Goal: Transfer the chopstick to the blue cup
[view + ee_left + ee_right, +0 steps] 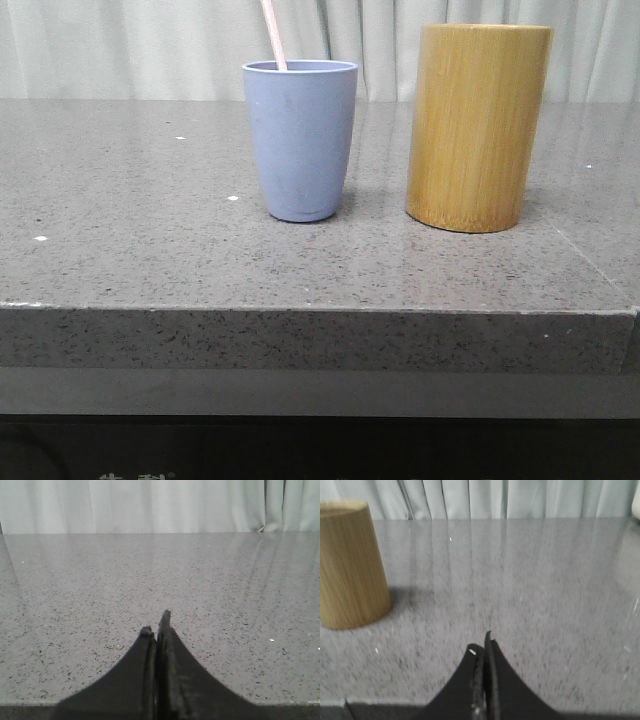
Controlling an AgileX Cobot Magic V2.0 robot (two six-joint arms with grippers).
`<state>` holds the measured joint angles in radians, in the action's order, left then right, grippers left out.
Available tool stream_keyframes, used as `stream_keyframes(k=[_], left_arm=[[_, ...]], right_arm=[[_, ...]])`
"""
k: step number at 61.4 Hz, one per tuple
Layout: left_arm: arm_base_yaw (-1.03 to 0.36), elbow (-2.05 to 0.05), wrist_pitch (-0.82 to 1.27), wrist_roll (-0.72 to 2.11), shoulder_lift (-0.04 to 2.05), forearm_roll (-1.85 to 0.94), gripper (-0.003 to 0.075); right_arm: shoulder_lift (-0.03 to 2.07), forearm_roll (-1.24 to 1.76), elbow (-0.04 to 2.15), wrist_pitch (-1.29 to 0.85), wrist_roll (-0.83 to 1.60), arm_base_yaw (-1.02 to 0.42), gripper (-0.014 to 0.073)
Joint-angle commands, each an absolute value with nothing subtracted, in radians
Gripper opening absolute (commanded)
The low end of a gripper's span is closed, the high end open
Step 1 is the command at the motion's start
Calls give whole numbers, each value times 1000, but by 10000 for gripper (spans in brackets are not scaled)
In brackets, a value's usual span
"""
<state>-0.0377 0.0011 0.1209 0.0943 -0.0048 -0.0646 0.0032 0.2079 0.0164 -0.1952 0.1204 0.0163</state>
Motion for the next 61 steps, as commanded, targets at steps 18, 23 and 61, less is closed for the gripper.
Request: stream_keyframes(k=[18,23,61], left_arm=[[-40,10,30,85,-28,-71,-19],[-40,10,30,85,-28,-71,-19],[-40,10,30,85,-28,-71,-19]], right_arm=[[-31,198,-23,-105,132,25,-116],[-31,198,-23,-106,132,25,-116],[-31,198,-23,-106,132,25,-116]])
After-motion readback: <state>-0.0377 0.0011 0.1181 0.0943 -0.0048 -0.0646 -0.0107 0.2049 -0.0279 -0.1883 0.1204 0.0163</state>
